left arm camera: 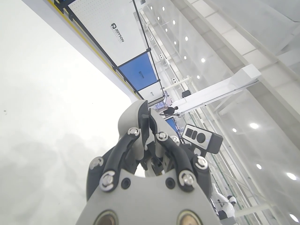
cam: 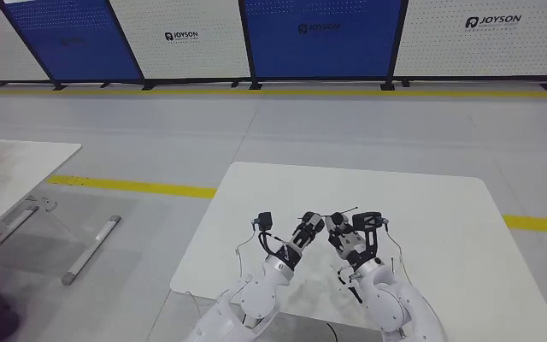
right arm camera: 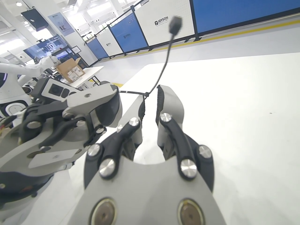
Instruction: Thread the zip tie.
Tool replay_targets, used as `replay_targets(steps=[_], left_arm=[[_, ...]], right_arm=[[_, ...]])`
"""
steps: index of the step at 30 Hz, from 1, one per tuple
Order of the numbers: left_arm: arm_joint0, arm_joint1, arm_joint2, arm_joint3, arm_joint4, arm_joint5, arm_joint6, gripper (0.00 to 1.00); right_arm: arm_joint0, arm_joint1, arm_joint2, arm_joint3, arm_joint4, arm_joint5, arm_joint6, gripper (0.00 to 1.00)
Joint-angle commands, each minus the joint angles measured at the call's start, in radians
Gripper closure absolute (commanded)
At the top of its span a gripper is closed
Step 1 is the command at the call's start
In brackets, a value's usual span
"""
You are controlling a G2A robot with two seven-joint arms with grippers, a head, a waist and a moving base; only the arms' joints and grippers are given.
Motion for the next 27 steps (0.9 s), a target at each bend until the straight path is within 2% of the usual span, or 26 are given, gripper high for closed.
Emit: replay_targets(steps=[1, 10, 16, 22, 27], left_arm=[[0.0, 0.0, 0.0, 0.0, 0.003, 0.0, 0.001, 1.0], [0.001, -0.003, 0.002, 0.003, 0.014, 0.002, 0.002, 1.0], [0.002, -0.004, 0.003, 0.001, 0.018, 0.001, 0.002, 1.0], [0.003, -0.005, 0.003, -0.004, 0.02, 0.001, 0.002, 1.0], [0.007, -0.006, 0.004, -0.013, 0.017, -0.014, -0.002, 1.0]], right_arm=[[0.0, 0.0, -0.001, 0.0, 0.0, 0.0, -0.002, 0.86], [0.002, 0.002, -0.004, 0.0, 0.0, 0.003, 0.0, 0.84], [0.004, 0.004, -0.005, -0.001, 0.002, 0.006, 0.0, 1.0], [0.004, 0.005, -0.006, -0.002, 0.002, 0.008, 0.001, 1.0], [0.006, 0.006, -0.007, 0.001, -0.002, 0.009, 0.007, 1.0]])
